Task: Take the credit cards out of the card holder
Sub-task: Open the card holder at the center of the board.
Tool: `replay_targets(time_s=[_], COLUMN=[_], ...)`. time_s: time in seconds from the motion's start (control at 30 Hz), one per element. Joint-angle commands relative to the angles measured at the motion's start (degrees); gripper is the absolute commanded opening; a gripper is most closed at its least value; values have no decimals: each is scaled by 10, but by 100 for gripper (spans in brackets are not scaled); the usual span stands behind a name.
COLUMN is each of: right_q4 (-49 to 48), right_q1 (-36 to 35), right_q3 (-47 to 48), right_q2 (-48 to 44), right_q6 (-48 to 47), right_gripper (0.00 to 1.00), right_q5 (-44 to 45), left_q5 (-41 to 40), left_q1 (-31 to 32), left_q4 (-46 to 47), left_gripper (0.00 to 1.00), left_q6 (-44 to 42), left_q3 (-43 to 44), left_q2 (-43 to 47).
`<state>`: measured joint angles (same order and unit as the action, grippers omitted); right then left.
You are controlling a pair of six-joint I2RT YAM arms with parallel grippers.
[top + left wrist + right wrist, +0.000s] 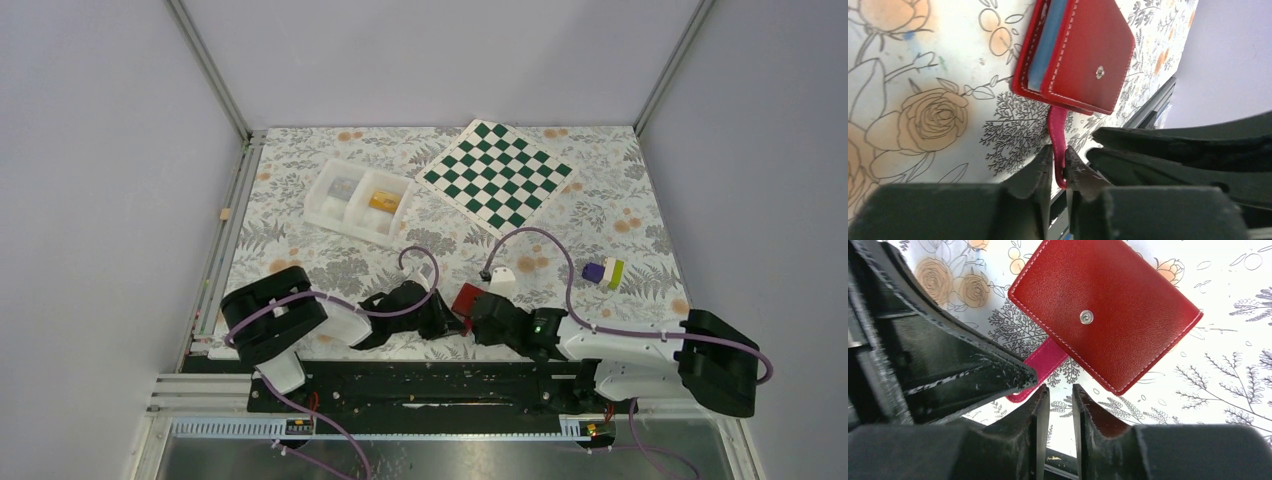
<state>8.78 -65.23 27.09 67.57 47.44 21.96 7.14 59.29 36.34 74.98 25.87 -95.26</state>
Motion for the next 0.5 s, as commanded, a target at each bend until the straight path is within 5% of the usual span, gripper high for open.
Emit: replay_targets(time_s=[0.0, 0.27, 0.47], right_q4=[42, 111, 77], right_q1=[4, 8, 13], right_q3=[13, 68, 80], right_q2=[-55, -93, -93], right_q6=[-5, -78, -153], right_gripper=[34, 67, 77], right_q5=[34, 45, 16], left_q5=[-3, 22, 60], left_q1=[-9, -56, -58], left_q4=[-11, -137, -195], left_gripper=[5, 0, 0], left_q6=[-17, -150, -199], left_q3=[11, 2, 13], left_q2=[10, 145, 178])
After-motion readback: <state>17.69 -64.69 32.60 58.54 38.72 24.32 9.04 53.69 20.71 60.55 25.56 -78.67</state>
